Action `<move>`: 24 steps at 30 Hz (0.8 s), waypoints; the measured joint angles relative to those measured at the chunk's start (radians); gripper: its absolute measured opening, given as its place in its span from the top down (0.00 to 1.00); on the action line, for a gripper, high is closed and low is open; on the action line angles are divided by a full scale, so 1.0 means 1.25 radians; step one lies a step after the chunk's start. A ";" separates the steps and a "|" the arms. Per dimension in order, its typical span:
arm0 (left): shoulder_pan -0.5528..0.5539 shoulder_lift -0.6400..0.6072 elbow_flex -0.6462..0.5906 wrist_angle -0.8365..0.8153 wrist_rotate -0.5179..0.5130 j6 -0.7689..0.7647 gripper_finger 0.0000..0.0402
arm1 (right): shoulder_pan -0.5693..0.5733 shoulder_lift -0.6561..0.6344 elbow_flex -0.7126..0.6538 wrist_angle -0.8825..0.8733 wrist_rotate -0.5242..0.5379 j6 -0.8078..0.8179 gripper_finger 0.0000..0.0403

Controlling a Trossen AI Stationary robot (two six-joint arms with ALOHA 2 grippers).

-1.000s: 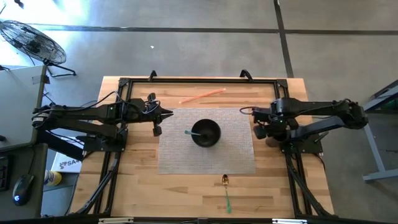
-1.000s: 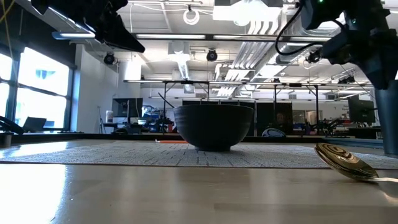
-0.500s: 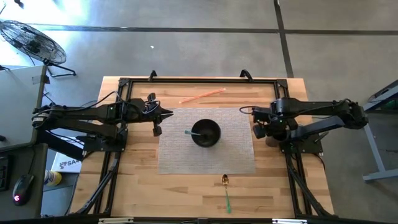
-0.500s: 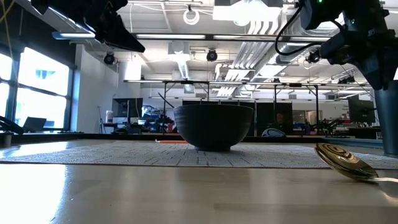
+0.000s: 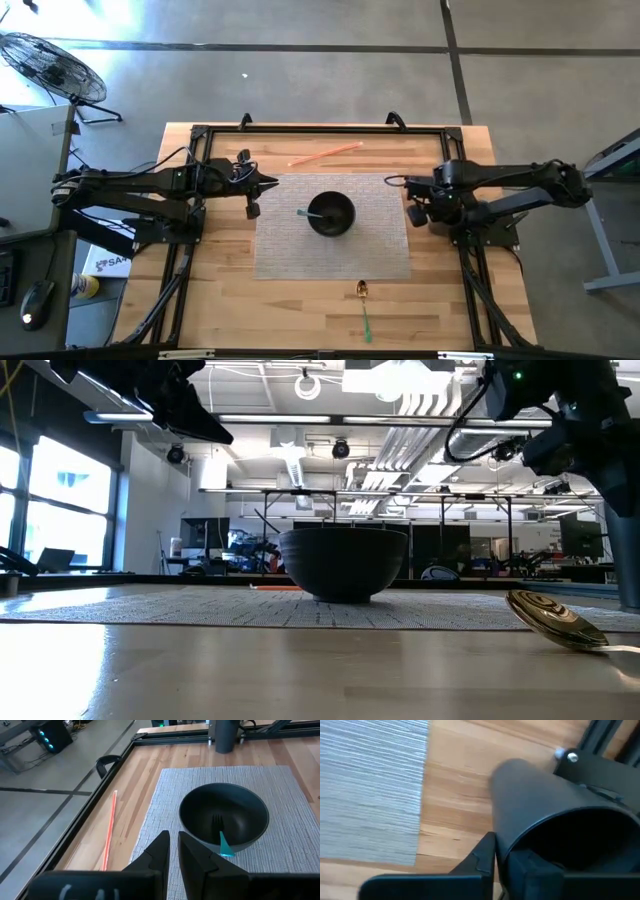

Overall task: Pick & Place Utensil
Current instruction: Put the black cup on the mat to the right of the black bowl

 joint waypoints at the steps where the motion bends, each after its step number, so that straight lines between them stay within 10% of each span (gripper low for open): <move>1: 0.000 0.000 0.000 0.000 0.000 0.000 0.91 | 0.000 0.000 0.007 0.000 0.005 -0.006 0.98; 14: 0.000 0.000 0.000 0.000 0.000 0.000 0.91 | -0.004 0.068 0.181 -0.019 0.114 -0.128 0.99; 24: 0.000 0.000 0.000 0.000 0.000 0.000 0.91 | -0.081 0.341 0.427 -0.027 0.205 -0.548 0.99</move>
